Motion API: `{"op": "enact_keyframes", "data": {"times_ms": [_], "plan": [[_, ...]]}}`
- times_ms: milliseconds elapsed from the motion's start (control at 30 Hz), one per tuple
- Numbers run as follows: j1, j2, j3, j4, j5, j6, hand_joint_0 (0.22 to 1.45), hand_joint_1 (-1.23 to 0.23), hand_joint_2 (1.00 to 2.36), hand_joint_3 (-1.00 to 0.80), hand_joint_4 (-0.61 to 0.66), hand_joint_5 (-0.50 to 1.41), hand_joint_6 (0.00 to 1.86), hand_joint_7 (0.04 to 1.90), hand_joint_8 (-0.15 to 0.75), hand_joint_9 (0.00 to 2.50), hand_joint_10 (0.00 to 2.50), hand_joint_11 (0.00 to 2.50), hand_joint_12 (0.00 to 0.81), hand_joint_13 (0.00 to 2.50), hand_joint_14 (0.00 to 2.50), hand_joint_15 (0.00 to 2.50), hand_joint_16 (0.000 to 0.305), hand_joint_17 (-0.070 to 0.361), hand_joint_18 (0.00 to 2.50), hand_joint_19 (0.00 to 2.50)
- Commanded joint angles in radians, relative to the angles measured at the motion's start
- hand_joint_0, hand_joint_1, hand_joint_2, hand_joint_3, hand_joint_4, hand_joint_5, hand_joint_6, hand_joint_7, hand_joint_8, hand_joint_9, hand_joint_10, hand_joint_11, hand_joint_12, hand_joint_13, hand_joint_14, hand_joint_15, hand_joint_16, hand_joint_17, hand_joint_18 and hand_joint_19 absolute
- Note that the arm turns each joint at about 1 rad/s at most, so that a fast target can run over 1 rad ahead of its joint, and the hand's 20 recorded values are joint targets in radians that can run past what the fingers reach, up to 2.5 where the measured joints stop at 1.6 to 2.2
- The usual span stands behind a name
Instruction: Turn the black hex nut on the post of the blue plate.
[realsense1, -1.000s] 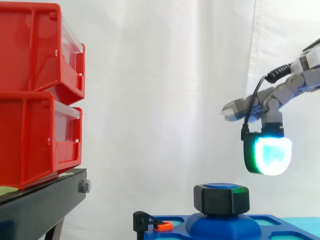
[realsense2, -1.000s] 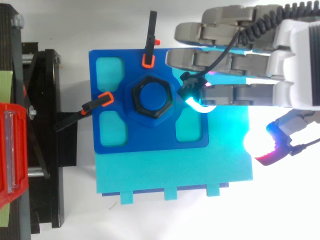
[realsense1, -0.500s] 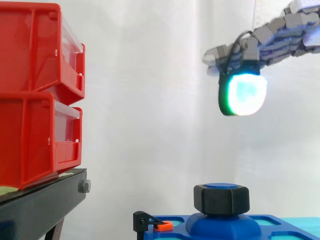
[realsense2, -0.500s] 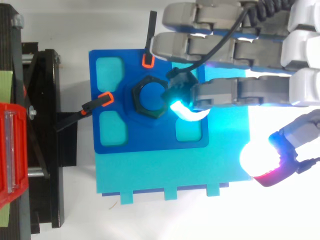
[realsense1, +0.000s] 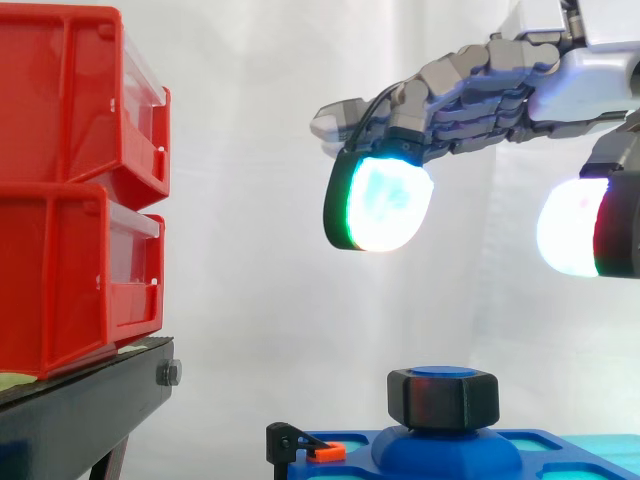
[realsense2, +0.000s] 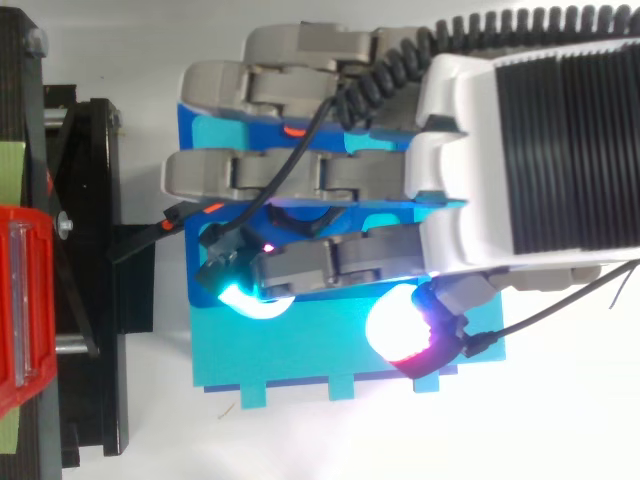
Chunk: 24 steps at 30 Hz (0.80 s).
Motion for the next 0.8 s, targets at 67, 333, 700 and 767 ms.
{"op": "enact_keyframes", "data": {"times_ms": [67, 333, 700, 767], "plan": [[-0.004, -0.04, 0.009, 0.027, -0.009, 0.005, 0.52, -0.79, 1.0, -0.5, -0.08, -0.3, 0.5, 0.76, 0.059, 0.0, 0.0, 0.0, 0.264, 0.0, 0.0, 0.0, 0.036, 0.082, 0.0, 0.04], [-0.015, -0.079, 0.008, 0.077, -0.034, 0.018, 0.52, -0.77, 1.0, -0.5, -0.06, -0.3, 0.5, 0.77, 0.06, 0.0, 0.0, 0.0, 0.266, 0.0, 0.0, 0.0, 0.036, 0.082, 0.0, 0.06], [-0.039, -0.079, -0.004, 0.077, -0.047, 0.015, 0.52, -0.76, 1.0, -0.5, -0.05, -0.3, 0.5, 0.78, 0.062, 0.0, 0.0, 0.0, 0.263, 0.0, 0.0, 0.0, 0.036, 0.081, 0.0, 0.07], [-0.042, -0.079, -0.004, 0.079, -0.049, 0.015, 0.52, -0.76, 1.0, -0.5, -0.05, -0.3, 0.5, 0.78, 0.061, 0.0, 0.0, 0.0, 0.263, 0.0, 0.0, 0.0, 0.036, 0.08, 0.0, 0.07]]}}
